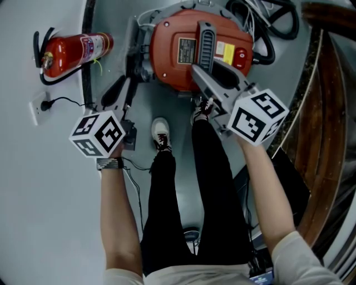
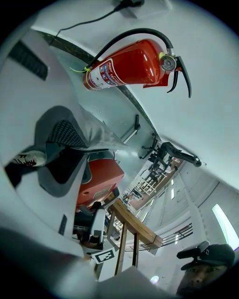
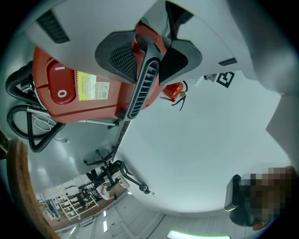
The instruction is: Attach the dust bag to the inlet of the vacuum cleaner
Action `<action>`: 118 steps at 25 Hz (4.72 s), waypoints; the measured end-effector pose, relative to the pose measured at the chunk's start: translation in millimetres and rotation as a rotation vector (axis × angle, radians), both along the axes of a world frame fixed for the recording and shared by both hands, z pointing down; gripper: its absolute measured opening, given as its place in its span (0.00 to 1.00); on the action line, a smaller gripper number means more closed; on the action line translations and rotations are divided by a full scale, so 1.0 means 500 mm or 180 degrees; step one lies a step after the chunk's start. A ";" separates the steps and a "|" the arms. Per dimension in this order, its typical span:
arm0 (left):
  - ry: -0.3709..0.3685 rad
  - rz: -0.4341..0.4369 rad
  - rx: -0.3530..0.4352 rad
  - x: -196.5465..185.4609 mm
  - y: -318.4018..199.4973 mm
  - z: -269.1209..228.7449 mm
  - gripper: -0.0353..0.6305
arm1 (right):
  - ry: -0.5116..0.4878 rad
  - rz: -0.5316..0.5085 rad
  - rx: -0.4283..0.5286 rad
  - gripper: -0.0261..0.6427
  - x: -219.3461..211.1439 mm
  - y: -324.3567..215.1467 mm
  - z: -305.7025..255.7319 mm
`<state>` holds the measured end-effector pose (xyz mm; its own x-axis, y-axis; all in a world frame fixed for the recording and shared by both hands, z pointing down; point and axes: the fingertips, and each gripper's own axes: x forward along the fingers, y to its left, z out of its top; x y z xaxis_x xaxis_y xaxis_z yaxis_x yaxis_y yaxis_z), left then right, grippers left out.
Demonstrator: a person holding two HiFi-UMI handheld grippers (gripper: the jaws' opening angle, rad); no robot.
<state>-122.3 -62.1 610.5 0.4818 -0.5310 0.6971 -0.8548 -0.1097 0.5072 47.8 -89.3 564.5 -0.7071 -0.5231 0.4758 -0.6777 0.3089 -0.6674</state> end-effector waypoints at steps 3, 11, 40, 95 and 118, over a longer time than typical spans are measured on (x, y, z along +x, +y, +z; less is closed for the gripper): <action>0.0023 0.0019 -0.0024 0.003 0.001 0.000 0.11 | 0.0001 -0.0002 -0.0002 0.26 0.000 0.001 0.000; 0.0030 0.0148 -0.0044 0.015 0.001 0.000 0.12 | 0.0010 0.0001 0.0003 0.26 0.000 0.001 0.000; 0.0442 -0.0097 -0.0095 0.038 0.003 -0.002 0.13 | 0.0082 0.0018 0.0079 0.26 -0.001 0.002 0.000; -0.0087 -0.0190 0.0036 0.006 0.043 0.014 0.10 | 0.0023 -0.0013 0.0026 0.26 -0.003 0.002 0.001; -0.0007 0.0026 0.0075 0.043 0.043 -0.003 0.09 | 0.0016 -0.0032 -0.0020 0.26 -0.005 0.003 0.003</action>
<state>-101.0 -40.5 609.2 0.4847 -0.5432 0.6856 -0.8550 -0.1287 0.5024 45.2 -87.9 565.8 -0.7099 -0.5130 0.4825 -0.6778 0.3115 -0.6660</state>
